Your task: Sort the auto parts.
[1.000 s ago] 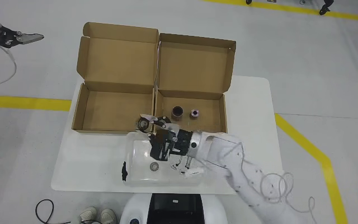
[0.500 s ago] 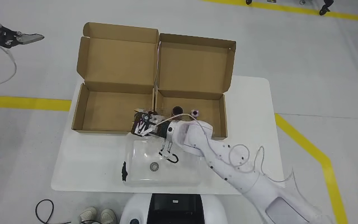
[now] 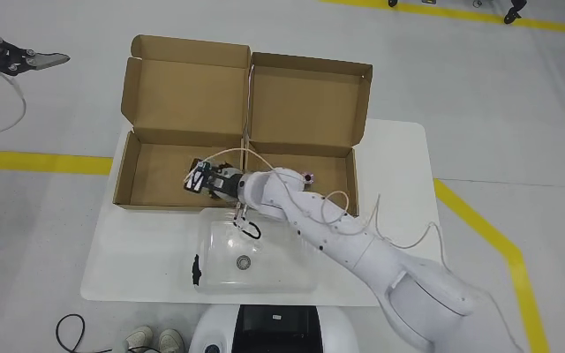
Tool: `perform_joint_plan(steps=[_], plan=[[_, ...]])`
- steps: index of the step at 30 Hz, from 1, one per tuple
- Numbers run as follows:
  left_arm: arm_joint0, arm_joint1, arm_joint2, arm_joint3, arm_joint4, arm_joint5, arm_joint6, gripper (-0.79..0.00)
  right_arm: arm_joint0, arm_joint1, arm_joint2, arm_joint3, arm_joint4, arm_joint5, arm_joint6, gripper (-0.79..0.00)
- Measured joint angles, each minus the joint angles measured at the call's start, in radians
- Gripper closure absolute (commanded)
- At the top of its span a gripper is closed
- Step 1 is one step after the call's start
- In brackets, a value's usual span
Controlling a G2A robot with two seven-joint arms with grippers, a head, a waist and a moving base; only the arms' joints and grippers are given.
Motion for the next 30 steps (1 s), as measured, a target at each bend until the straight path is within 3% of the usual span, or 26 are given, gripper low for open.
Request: perform_joint_plan(steps=[5,6,7,15,20,25,30], plan=[[0.000,0.000,0.000,0.000,0.000,0.000,0.000,-0.785,0.046,-0.061,-0.022,0.120,0.026,0.003,0.008,-0.151],[0.000,0.000,0.000,0.000,0.000,0.000,0.000,-0.785,0.052,-0.071,-0.025,0.140,0.030,0.003,0.011,-0.234],[0.000,0.000,0.000,0.000,0.000,0.000,0.000,-0.785,0.058,-0.081,-0.028,0.159,0.034,0.000,0.012,-0.268],[0.000,0.000,0.000,0.000,0.000,0.000,0.000,-0.785,0.091,-0.147,-0.037,0.301,0.046,-0.018,-0.037,-0.296],[0.000,0.000,0.000,0.000,0.000,0.000,0.000,-0.785,0.103,-0.164,-0.030,0.329,0.033,-0.039,-0.092,-0.323],[0.000,0.000,0.000,0.000,0.000,0.000,0.000,-0.785,0.101,-0.155,-0.016,0.288,-0.002,-0.067,-0.147,-0.326],[0.000,0.000,0.000,0.000,0.000,0.000,0.000,-0.785,0.067,-0.117,0.014,0.164,-0.058,-0.077,-0.148,-0.336]])
